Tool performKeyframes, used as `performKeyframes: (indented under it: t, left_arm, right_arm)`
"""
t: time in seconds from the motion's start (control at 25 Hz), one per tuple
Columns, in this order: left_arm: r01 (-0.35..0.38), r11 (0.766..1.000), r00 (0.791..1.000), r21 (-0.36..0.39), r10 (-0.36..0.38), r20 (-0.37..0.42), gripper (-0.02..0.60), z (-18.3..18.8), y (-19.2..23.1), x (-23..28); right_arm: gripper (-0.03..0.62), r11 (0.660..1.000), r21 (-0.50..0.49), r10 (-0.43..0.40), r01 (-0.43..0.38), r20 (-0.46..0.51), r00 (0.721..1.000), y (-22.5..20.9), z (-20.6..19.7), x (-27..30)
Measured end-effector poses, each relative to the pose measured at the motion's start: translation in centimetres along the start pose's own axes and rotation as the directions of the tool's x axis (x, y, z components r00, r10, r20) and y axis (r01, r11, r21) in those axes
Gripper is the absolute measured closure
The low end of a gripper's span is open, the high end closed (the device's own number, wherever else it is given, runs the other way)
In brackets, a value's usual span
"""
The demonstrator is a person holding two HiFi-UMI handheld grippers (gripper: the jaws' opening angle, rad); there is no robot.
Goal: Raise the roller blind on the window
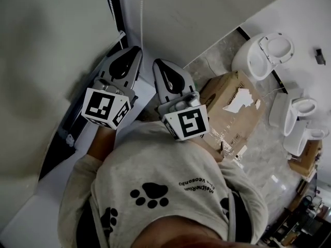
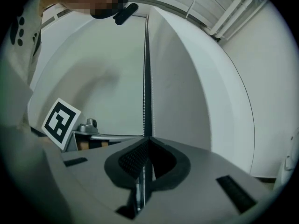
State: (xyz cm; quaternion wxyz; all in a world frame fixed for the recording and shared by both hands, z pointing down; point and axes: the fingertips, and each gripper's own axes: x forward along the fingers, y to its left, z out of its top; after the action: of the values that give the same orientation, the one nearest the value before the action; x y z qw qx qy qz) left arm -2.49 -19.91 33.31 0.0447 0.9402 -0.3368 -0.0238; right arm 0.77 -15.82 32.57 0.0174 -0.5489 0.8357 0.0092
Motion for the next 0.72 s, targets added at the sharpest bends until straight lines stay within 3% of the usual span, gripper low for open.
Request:
performKeyframes:
  t: [0.12,0.16,0.2,0.64,0.72]
  left_arm:
    - [0.014,1.0,1.0,0.009,-0.014,-0.008,0.558,-0.2,0.6,0.7]
    - [0.022,1.0,1.0,0.01,-0.022,-0.012,0.497,-0.2,0.7,1.0]
    - [0.03,0.999,0.999,0.009,-0.03,-0.017,0.474,-0.2,0.9,1.3]
    - [0.069,0.997,0.997,0.021,-0.069,-0.031,0.477,0.6,1.8,3.4]
    - [0.057,0.998,0.998,0.028,-0.056,-0.026,0.527,0.7,1.8,3.5]
  right_arm:
    - [0.585,1.0,-0.012,-0.021,0.02,-0.028,0.999,-0.1,-0.5,0.1]
    - [0.585,1.0,-0.012,-0.028,0.027,-0.037,0.999,-0.2,-0.6,0.1]
    - [0.585,0.999,-0.01,-0.033,0.033,-0.04,0.999,-0.2,-0.6,0.2]
    - [0.585,0.999,0.003,-0.042,0.042,-0.049,0.998,-0.7,-0.3,0.0]
    - [0.585,1.0,0.006,-0.027,0.027,-0.035,0.999,-0.7,-0.3,-0.2]
